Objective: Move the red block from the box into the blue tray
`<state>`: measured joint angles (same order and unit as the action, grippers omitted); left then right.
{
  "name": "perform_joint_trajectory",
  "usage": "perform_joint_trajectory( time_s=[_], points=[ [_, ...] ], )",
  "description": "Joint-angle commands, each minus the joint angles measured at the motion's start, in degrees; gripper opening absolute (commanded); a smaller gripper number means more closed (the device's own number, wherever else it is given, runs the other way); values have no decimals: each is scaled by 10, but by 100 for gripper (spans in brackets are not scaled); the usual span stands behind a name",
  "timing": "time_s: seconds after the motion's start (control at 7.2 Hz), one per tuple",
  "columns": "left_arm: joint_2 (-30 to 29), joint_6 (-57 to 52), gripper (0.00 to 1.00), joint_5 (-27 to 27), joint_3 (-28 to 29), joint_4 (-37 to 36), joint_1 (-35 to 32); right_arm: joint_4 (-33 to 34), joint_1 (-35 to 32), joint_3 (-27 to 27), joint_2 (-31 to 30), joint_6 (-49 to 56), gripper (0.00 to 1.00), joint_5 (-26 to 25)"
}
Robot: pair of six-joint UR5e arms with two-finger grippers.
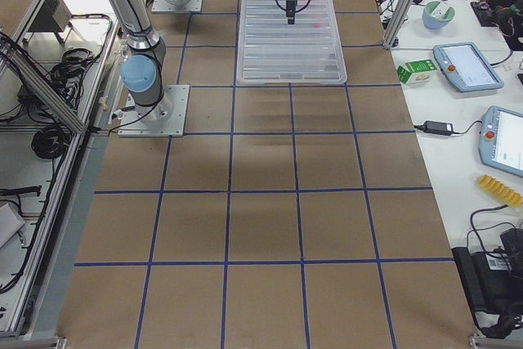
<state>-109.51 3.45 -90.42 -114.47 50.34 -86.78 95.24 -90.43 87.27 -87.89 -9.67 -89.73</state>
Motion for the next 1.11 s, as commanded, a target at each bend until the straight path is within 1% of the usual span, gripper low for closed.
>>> perform_joint_trajectory(
  time_s=[0.0, 0.14, 0.28, 0.56, 0.69, 0.83, 0.97],
  points=[
    [15, -1, 25, 10, 11, 5, 0, 0, 0, 0, 0, 0, 100, 1],
    [31, -1, 25, 9, 29, 15, 1, 0, -1, 0, 0, -1, 100, 3],
    [48, -2, 25, 7, 61, 63, 1, 0, -1, 0, 0, -1, 100, 5],
    [79, -8, 25, 2, 150, 200, 1, 0, -1, 0, 0, -1, 100, 6],
    [91, -17, 25, 0, 185, 247, 2, 0, -1, -1, 0, -1, 100, 6],
    [101, -36, 25, -4, 214, 279, 6, 0, -1, -1, 0, -1, 100, 6],
    [106, -43, 25, -20, 234, 297, 17, 1, -1, -1, 0, -1, 100, 5]
  ],
)
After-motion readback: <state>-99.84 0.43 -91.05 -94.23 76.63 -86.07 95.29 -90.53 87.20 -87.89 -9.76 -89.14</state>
